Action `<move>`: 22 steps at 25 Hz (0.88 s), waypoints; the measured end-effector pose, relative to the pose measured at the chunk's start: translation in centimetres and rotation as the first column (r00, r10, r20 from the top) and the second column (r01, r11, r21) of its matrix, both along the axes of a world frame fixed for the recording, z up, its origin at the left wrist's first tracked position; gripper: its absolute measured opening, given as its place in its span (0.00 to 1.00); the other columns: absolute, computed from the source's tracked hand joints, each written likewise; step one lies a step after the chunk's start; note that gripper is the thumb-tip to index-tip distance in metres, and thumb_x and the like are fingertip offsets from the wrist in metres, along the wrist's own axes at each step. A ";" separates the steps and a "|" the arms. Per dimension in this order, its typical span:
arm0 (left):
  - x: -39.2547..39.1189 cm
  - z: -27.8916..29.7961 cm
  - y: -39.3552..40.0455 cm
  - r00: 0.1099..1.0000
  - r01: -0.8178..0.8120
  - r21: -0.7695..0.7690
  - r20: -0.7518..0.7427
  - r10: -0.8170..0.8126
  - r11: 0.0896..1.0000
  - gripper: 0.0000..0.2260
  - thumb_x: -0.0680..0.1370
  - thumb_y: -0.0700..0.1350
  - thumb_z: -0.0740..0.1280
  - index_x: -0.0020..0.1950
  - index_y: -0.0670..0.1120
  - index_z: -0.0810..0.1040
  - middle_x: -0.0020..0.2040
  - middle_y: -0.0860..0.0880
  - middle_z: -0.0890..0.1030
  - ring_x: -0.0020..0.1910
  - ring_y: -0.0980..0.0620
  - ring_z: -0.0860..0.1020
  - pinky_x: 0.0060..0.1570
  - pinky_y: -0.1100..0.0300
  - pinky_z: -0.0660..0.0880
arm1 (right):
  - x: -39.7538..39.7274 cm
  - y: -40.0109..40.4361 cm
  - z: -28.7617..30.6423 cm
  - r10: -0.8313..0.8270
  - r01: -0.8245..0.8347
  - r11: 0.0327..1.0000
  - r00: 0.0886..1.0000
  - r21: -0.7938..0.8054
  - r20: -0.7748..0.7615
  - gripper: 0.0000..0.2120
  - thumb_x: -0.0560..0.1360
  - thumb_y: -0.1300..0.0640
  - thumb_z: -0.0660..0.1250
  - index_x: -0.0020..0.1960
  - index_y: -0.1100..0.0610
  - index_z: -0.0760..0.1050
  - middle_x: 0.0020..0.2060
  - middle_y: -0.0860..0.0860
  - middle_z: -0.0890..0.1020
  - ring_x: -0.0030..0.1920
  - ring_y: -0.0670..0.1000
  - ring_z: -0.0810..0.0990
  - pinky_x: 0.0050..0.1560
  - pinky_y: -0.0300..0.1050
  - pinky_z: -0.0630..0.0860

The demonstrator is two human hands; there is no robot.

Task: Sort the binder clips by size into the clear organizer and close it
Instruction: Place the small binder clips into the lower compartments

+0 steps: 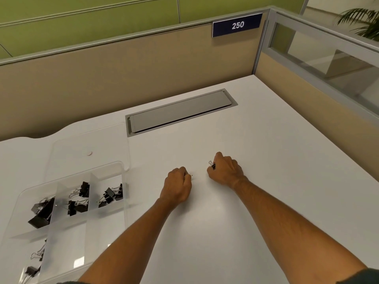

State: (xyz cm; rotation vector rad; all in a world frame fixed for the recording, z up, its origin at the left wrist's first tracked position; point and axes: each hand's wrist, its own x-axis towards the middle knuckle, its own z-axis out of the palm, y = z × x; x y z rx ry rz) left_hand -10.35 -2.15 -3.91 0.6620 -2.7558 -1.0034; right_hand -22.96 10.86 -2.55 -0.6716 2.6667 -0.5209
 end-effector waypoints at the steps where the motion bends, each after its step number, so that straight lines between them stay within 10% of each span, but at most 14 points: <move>1: 0.1 0.1 0.0 1.000 0.001 -0.001 0.004 -0.001 1.000 0.10 0.72 0.48 0.51 0.32 0.48 0.60 0.31 0.50 0.68 0.32 0.51 0.65 0.30 0.59 0.58 | 0.5 0.1 0.0 0.024 -0.024 1.000 1.000 0.002 -0.018 0.12 0.75 0.53 0.60 0.54 0.59 0.67 0.51 0.58 0.78 0.51 0.62 0.76 0.45 0.48 0.71; 22: 8.0 4.8 -0.5 0.986 -0.144 0.052 -0.082 0.148 0.988 0.16 0.81 0.48 0.57 0.34 0.47 0.63 0.30 0.51 0.70 0.33 0.48 0.68 0.34 0.55 0.61 | 10.3 -3.6 3.6 -0.053 0.398 0.694 0.860 -0.601 0.508 0.08 0.72 0.59 0.69 0.40 0.58 0.69 0.34 0.54 0.74 0.33 0.50 0.70 0.32 0.45 0.69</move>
